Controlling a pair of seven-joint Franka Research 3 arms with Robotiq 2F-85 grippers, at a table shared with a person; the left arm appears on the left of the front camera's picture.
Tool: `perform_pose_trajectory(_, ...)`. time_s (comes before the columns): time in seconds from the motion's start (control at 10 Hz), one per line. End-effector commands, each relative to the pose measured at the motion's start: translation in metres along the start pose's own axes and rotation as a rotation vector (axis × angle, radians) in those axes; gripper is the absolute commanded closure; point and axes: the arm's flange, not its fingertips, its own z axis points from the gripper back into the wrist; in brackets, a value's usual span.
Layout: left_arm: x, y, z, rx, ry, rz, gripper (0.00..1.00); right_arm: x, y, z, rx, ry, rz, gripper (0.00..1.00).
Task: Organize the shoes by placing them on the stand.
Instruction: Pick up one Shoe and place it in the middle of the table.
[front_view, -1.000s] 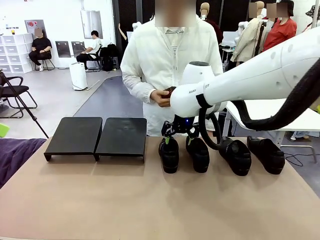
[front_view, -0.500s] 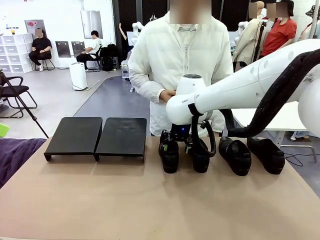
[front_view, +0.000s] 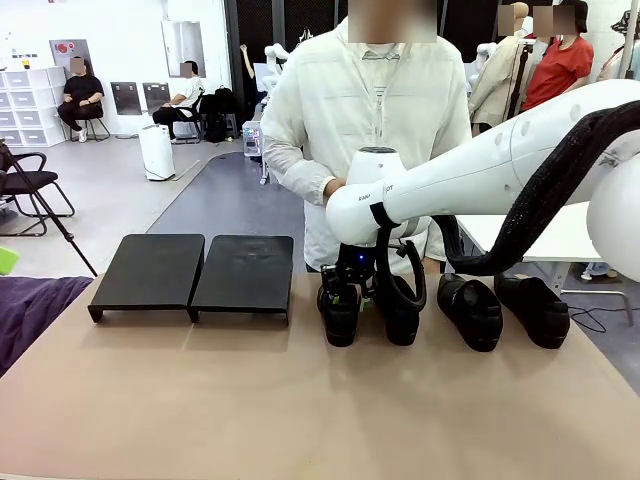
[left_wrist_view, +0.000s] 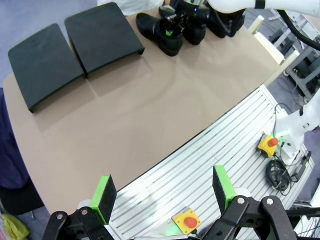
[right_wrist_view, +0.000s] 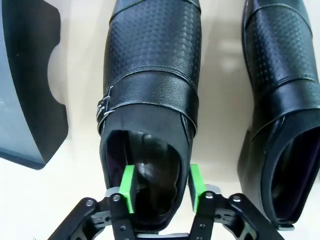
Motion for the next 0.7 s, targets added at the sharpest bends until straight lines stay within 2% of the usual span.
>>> perform_pose_trajectory(0.0,-0.001,0.000,0.002,-0.017,0.000,-0.004,0.00,0.008,0.006,-0.002,-0.022,0.012,-0.039,1.00)
perform_pose_trajectory(0.3,-0.001,0.000,0.002,-0.017,0.000,-0.004,0.00,0.010,0.002,-0.002,-0.017,0.037,-0.082,1.00)
perform_pose_trajectory(0.6,-0.001,0.000,0.002,-0.017,0.000,-0.004,0.00,-0.004,-0.003,0.026,0.003,0.059,-0.074,1.00)
